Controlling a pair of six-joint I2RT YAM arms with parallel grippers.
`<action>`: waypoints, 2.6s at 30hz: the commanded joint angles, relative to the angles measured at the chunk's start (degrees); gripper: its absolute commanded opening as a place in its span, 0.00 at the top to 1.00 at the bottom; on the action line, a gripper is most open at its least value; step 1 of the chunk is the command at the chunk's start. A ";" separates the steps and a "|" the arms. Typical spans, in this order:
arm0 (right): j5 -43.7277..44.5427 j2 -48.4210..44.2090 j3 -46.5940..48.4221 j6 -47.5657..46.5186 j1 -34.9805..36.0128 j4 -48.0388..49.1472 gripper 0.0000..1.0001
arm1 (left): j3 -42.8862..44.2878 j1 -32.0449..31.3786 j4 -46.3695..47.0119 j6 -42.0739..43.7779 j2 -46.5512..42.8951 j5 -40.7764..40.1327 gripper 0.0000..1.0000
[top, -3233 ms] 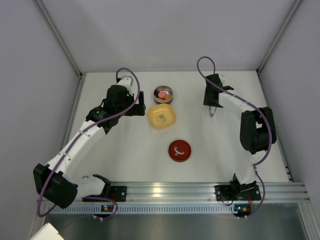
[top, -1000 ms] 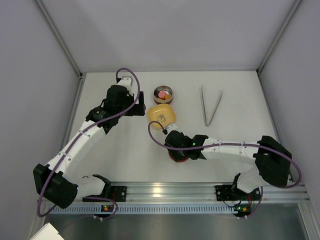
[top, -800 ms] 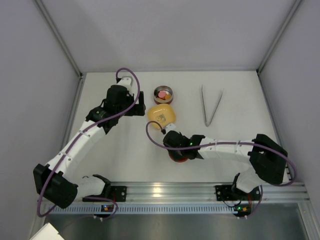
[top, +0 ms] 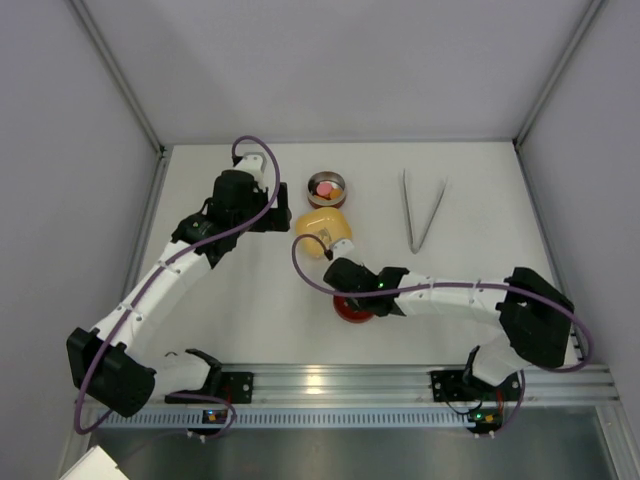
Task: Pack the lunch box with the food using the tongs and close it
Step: Pick up the box lid from the center of the board, then close the box lid on the packing box.
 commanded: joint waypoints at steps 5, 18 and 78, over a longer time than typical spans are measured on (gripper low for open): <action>4.96 -6.92 7.12 3.21 -1.19 -6.92 1.00 | -0.14 0.05 0.71 -0.34 -0.27 -0.18 0.01; 0.83 0.18 24.49 -2.06 -16.64 -9.75 1.00 | -0.14 0.05 0.71 -0.34 -0.62 -0.71 0.01; -19.65 50.82 80.16 0.66 -32.74 -3.59 1.00 | -0.14 0.05 0.45 0.01 -0.54 -1.50 0.01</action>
